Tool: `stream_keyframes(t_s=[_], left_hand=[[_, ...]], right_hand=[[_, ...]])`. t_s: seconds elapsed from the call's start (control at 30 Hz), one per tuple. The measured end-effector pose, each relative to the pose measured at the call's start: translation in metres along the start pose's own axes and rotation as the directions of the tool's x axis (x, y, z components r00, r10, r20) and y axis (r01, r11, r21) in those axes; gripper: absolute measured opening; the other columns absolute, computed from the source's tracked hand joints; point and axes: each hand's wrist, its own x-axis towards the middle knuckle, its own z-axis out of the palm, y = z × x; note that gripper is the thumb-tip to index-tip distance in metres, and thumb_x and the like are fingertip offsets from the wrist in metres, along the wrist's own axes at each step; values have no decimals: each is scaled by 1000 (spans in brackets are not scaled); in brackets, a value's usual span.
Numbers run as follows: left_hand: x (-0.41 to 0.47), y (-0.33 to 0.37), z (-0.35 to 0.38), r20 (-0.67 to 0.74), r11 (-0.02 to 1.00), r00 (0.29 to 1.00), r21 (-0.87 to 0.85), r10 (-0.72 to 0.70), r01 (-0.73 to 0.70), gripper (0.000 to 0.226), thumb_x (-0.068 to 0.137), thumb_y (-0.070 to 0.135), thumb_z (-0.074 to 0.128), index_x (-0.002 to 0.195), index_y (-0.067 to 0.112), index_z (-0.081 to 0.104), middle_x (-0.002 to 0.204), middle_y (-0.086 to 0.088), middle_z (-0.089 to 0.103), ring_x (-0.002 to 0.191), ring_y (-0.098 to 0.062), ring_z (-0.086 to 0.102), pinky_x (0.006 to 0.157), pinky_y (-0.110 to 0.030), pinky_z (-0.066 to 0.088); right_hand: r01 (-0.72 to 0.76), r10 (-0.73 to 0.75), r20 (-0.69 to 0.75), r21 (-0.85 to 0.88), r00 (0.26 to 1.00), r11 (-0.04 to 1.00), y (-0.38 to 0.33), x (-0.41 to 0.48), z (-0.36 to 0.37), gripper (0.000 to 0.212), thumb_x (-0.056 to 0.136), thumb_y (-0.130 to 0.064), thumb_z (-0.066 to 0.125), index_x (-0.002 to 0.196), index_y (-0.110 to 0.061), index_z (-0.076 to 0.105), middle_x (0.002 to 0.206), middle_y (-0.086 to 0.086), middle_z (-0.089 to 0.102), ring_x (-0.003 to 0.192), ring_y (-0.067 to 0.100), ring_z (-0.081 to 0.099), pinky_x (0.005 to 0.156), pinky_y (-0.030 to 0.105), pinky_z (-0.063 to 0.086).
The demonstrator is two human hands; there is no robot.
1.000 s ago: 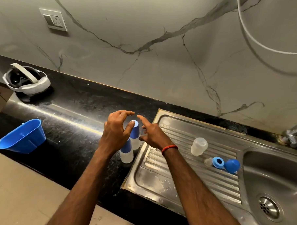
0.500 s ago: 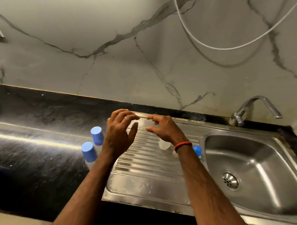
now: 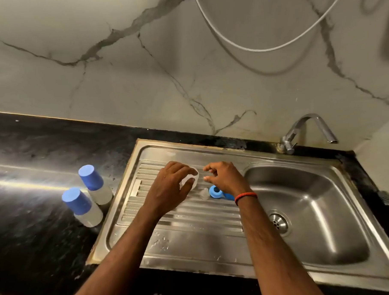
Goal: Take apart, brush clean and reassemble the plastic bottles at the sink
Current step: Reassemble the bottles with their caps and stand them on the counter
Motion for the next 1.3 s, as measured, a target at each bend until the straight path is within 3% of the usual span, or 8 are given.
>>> stream_keyframes(t_s=[0.2,0.4,0.47,0.57,0.7,0.97,1.17,1.3], left_hand=[[-3,6,20,1,997,998,-16,-70,70,22,91,19,73,112,19,72,113,-1,70,107,-20,59,86,-38,54],[-9,4,29,-13,983,983,-17,-183,183,19,93,24,70,112,19,72,114,0,71,106,-19,60,86,-39,53],[-13,6,31,-32,972,972,-12,-233,233,18,92,23,71,110,20,72,110,1,72,102,-18,62,83,-38,54],[-17,8,35,-25,941,941,-32,-338,337,15,94,25,69,107,21,73,98,6,73,87,-11,65,74,-37,56],[-18,5,43,128,792,800,-119,-586,599,19,95,38,67,102,23,76,90,13,74,79,-2,67,73,-33,57],[-24,18,57,274,439,618,-502,-737,745,18,94,34,69,101,19,76,78,5,71,65,-6,65,54,-21,47],[-27,19,61,267,371,554,-512,-789,775,9,94,26,71,89,19,76,72,7,71,64,-5,64,54,-19,46],[-31,15,60,254,356,534,-512,-807,782,11,94,27,70,92,17,76,76,6,73,67,-8,65,54,-17,46]], right_hand=[[87,-71,73,-252,995,964,20,1,25,34,88,-24,73,122,-26,69,119,6,70,108,23,65,92,36,52],[246,-241,64,-417,968,875,34,2,51,14,92,-17,62,98,-20,74,92,3,72,93,24,64,90,37,51],[236,-249,9,-352,968,906,39,4,55,15,90,-14,62,91,-21,75,83,2,72,84,21,64,84,33,53],[109,-109,-15,-26,994,994,44,7,51,16,88,-13,66,96,-22,78,88,-3,74,82,13,67,78,28,55],[62,-57,-23,337,998,940,47,8,39,16,80,-14,81,94,-20,78,87,-6,75,79,2,68,73,14,53],[131,-174,42,489,984,862,43,1,32,20,77,-11,84,94,-18,77,90,-6,75,84,5,69,74,14,53],[135,-207,164,365,965,921,47,4,25,41,75,-16,85,113,-24,72,102,-5,73,98,7,67,93,30,54],[205,-187,93,-238,978,950,55,15,19,45,81,-30,78,123,-36,64,111,-1,68,116,21,47,98,36,32]])
